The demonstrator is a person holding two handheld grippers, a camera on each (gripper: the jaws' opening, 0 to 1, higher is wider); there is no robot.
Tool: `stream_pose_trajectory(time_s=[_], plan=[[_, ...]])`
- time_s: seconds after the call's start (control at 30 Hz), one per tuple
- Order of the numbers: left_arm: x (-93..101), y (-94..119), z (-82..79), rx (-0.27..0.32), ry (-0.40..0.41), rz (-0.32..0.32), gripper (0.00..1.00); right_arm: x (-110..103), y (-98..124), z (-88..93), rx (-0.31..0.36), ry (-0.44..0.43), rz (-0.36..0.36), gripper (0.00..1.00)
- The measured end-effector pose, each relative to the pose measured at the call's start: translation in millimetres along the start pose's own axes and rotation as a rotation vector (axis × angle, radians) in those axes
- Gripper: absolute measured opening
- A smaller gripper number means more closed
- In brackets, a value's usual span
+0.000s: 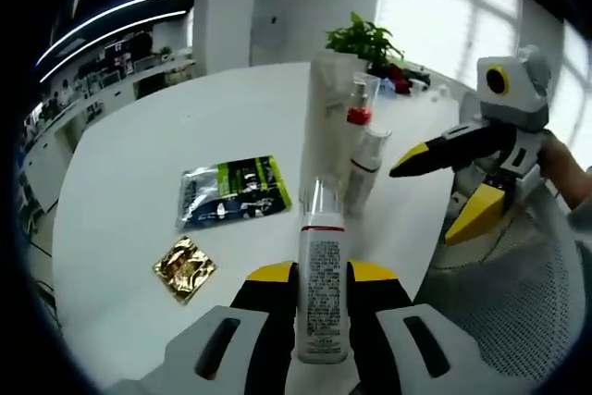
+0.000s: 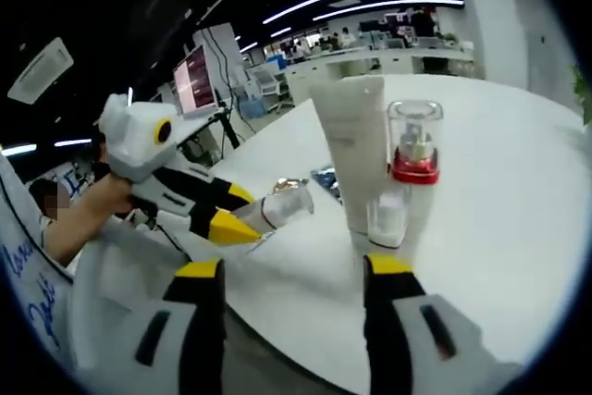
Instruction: Arrange the skincare products in the storage area until every visible bottle or jar stands upright without overlapping.
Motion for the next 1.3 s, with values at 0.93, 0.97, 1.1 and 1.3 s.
stream_pose_trajectory(time_s=[0.93, 0.97, 1.1, 1.3], plan=[[16.8, -0.8, -8.3, 0.053, 0.03, 0.124, 0.17, -0.9, -30.5, -2.4, 0.152, -0.644, -0.159, 0.35], [18.4, -1.4, -8.5, 0.053, 0.024, 0.128, 0.17, -1.3, -30.8, -2.4, 0.157, -0.668, -0.172, 0.35], [24.1, -2.5, -9.2, 0.058, 0.017, 0.16, 0.17, -2.6, -30.2, 2.0, 0.163, -0.753, -0.192, 0.34], [29.7, -2.5, -9.5, 0.073, 0.076, 0.219, 0.17, 3.6, -27.1, -1.6, 0.201, -0.772, -0.171, 0.33]])
Point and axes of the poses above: the point that each gripper's makers call its tool centre point, and the gripper's own axes: y roughly backward along the fingers, x roughly to its right, z roughly out of its underside, the point moved 5 cm from there along y, roughly backward along the fingers, and after that the axes turned 3 degrees about z, right-handed, at the moved point
